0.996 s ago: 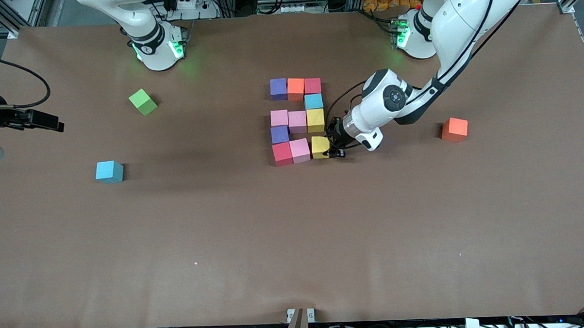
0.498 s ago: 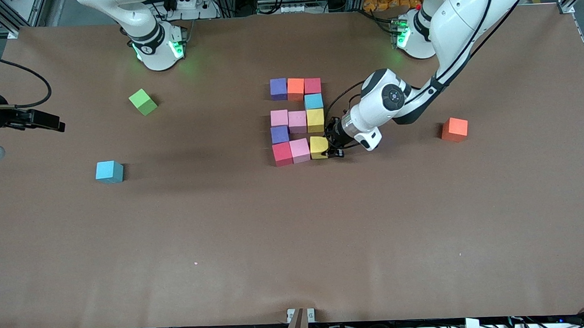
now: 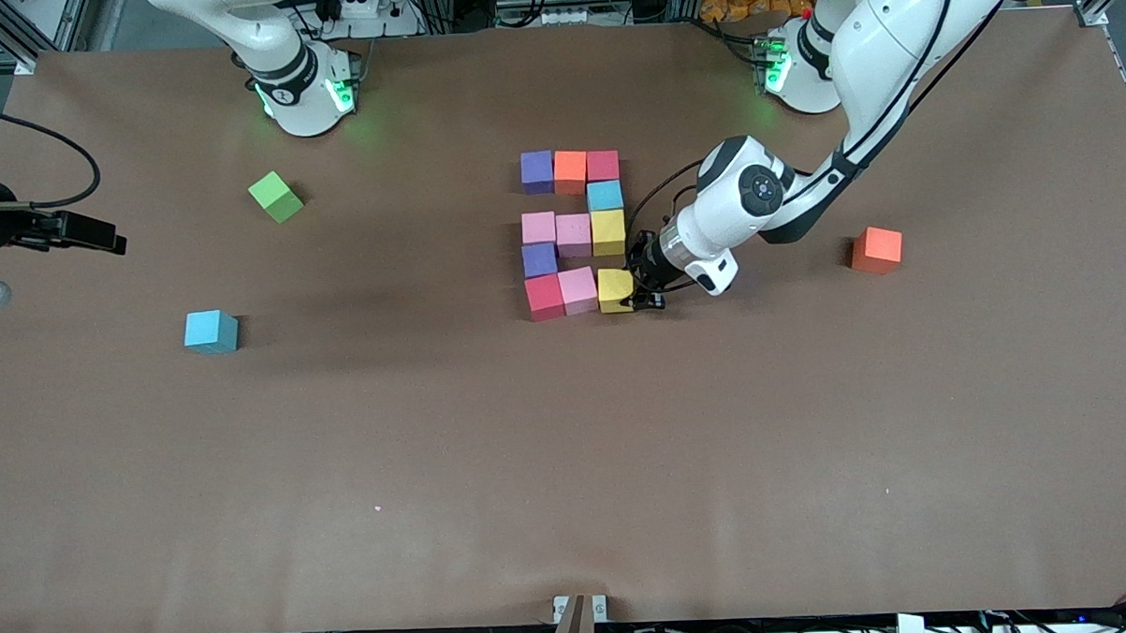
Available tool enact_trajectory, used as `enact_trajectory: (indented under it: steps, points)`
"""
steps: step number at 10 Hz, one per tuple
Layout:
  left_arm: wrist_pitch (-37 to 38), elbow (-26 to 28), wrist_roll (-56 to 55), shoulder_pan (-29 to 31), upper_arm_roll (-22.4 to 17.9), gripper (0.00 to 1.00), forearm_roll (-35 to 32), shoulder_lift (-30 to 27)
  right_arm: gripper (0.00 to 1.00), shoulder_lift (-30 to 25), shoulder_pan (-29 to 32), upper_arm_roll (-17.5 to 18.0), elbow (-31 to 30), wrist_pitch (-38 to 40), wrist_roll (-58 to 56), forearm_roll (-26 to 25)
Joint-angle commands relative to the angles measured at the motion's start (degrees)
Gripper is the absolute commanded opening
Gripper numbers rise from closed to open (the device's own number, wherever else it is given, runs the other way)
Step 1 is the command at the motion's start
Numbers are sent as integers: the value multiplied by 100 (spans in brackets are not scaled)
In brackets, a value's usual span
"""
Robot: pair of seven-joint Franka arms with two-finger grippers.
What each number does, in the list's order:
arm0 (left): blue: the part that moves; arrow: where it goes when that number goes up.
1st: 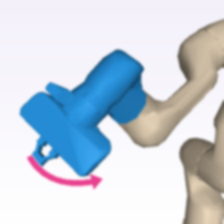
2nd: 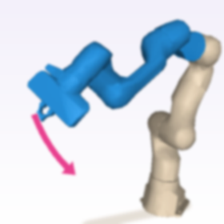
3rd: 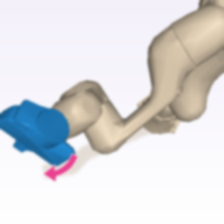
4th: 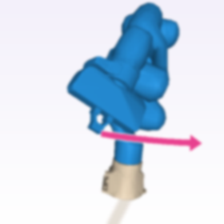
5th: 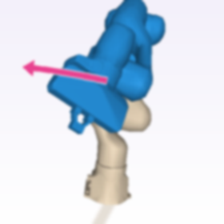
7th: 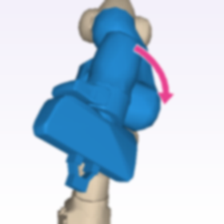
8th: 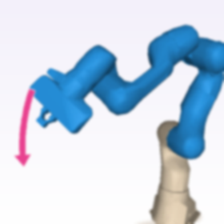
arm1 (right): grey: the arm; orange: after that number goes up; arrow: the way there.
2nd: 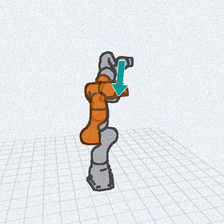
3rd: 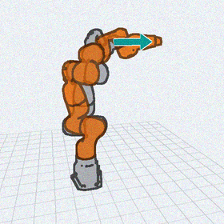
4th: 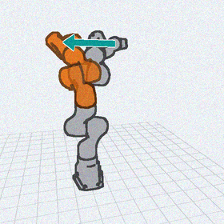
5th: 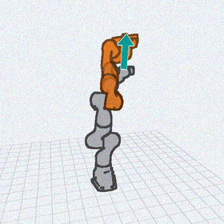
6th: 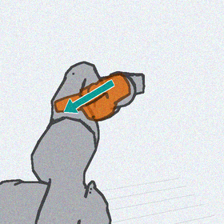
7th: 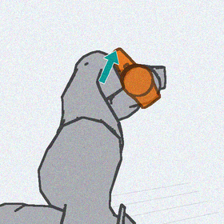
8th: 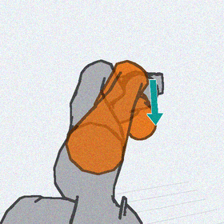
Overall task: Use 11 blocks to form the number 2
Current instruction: 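Lower the yellow cube beside the light-pink cube with the left gripper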
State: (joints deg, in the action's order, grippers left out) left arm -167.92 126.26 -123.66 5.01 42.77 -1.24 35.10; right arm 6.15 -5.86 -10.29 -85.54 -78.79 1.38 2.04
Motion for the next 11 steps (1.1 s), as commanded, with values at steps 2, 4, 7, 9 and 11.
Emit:
enact_trajectory:
  steps: [2,4,7,9,11]
  points:
    - [-4,-128,-185,-395,-277,100,63,32,100,-79,-21,19,-25,-22,-85,-63]
    - [14,-119,-185,-386,-278,100,63,15,100,-79,-73,1,-25,-22,-76,-81]
    - [382,-136,-185,-351,-269,100,54,-161,100,-79,-100,-17,-25,-22,-85,-98]
    - [593,-136,-193,-325,-251,100,54,-327,100,-79,-117,-25,-25,-22,-85,-98]
    - [786,-163,-254,-298,-243,100,54,-547,100,-79,-135,-34,-25,-22,-85,-107]
